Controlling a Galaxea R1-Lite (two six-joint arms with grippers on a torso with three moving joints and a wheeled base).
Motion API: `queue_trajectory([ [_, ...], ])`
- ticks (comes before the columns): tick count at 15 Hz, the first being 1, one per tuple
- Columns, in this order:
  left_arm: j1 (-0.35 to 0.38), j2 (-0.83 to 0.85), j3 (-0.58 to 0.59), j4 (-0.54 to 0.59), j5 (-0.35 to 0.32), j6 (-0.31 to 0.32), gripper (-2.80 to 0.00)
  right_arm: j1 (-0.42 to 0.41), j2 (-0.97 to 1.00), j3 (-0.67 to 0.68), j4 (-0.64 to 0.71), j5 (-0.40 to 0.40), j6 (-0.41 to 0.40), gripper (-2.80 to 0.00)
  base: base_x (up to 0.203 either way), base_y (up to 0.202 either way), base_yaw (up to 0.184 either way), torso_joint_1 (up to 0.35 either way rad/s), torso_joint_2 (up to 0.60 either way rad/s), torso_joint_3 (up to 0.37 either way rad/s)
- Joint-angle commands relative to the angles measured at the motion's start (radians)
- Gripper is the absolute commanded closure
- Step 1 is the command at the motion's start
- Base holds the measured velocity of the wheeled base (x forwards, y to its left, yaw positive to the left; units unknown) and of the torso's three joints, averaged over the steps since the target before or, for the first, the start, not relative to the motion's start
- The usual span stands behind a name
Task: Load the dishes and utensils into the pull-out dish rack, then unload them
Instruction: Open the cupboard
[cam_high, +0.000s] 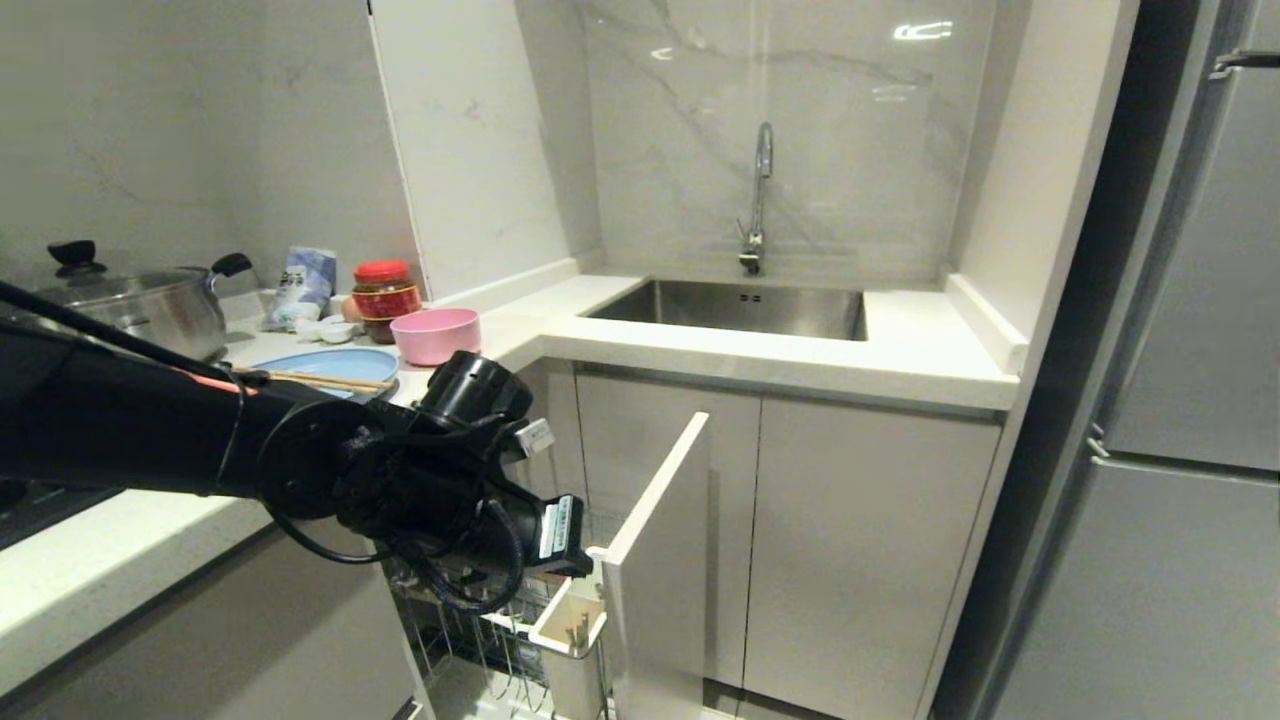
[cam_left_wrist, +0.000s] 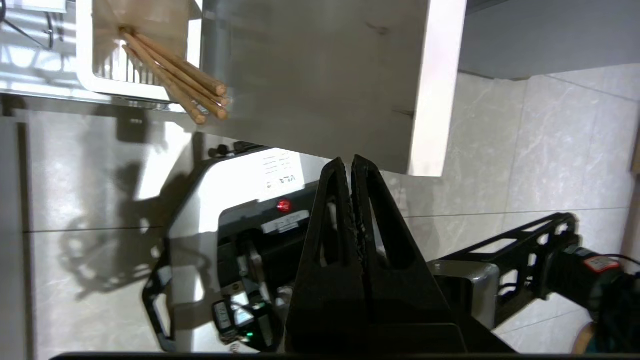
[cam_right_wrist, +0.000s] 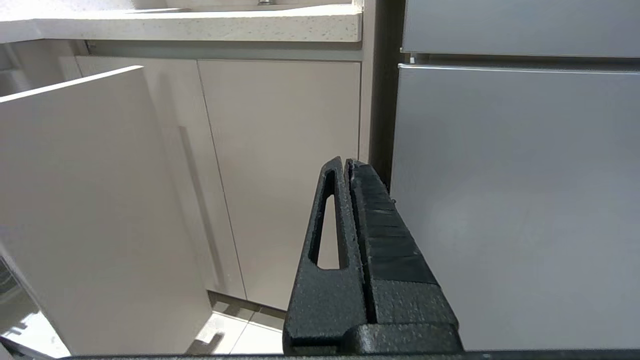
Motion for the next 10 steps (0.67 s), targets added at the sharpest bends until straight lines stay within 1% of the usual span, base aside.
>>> queue_trajectory([
  [1, -0.017, -0.003, 0.005, -0.01, -0.025, -0.024, 0.0, 0.0, -0.001, 0.026, -0.001, 0.0, 0.0, 0.0, 0.0, 0.0, 0.0, 0.0, 0.0, 0.0],
  [3, -0.03, -0.007, 0.013, -0.014, -0.059, -0.033, 0.0, 0.0, -0.001, 0.026, -0.001, 0.0, 0.001, 0.0, 0.0, 0.0, 0.0, 0.0, 0.0, 0.0],
  [4, -0.036, -0.009, 0.013, -0.019, -0.067, -0.053, 0.0, 0.0, -0.001, 0.026, -0.001, 0.0, 0.0, 0.0, 0.0, 0.0, 0.0, 0.0, 0.0, 0.0],
  [10, -0.09, -0.016, 0.013, -0.022, -0.07, -0.094, 0.0, 0.0, -0.001, 0.026, -0.001, 0.0, 0.001, 0.0, 0.0, 0.0, 0.0, 0.0, 0.0, 0.0],
])
